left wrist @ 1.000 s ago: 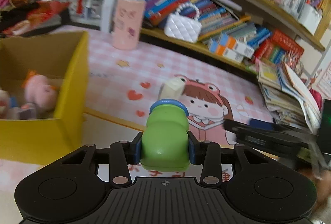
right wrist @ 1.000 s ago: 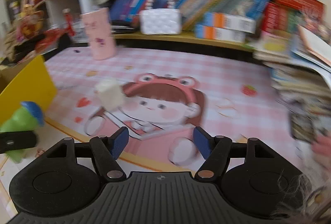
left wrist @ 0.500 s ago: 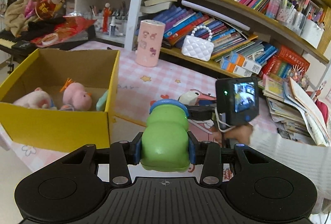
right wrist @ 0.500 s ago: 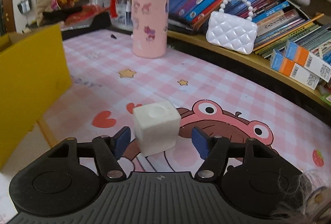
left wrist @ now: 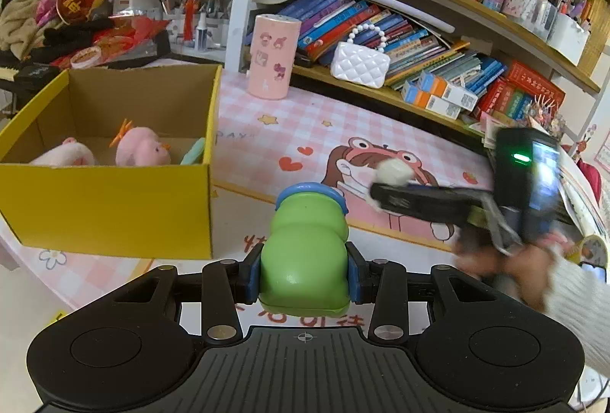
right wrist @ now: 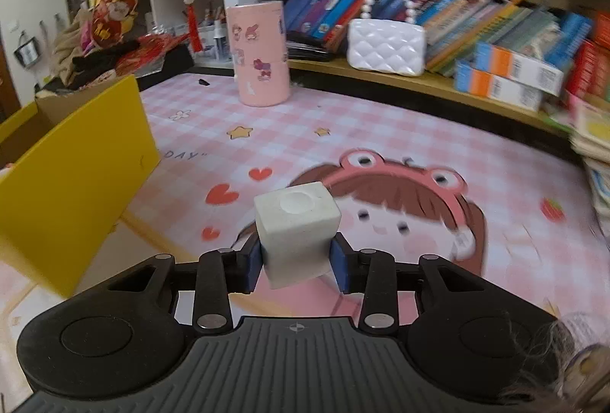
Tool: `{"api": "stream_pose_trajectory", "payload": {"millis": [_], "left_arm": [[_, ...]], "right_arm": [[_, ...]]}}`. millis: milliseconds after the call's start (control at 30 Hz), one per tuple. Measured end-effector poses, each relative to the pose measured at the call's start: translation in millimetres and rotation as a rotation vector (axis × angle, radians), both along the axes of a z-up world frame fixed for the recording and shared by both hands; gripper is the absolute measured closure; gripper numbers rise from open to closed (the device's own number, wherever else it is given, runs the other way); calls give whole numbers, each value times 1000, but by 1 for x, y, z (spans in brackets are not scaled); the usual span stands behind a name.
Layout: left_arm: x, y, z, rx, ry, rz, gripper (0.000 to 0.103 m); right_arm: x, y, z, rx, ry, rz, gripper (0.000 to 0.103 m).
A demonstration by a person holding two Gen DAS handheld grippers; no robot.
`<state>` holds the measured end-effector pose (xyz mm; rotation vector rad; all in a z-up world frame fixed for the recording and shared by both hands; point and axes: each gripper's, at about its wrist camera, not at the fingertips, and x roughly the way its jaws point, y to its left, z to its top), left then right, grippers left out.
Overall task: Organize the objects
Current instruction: 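Carry the green toy and white cube with both tools over the yellow box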
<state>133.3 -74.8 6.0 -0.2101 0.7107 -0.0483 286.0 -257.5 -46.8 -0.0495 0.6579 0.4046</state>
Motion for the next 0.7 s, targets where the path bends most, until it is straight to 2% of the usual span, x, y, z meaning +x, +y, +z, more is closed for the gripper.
{"api": "stream_pose_trajectory", "payload": {"millis": [333,467,700], "left_arm": [[-19,29,-13,-44,-35,-52,63],[-33,43,-12,-70,-68,-61,63],[-68,76,-18,-96,-49,-62,63]], "right_arm": [[-110,0,28,12,45,-105,69],[-144,14,31,5,68,-128,69],[-192,53,26,-54,77,-100,69]]}}
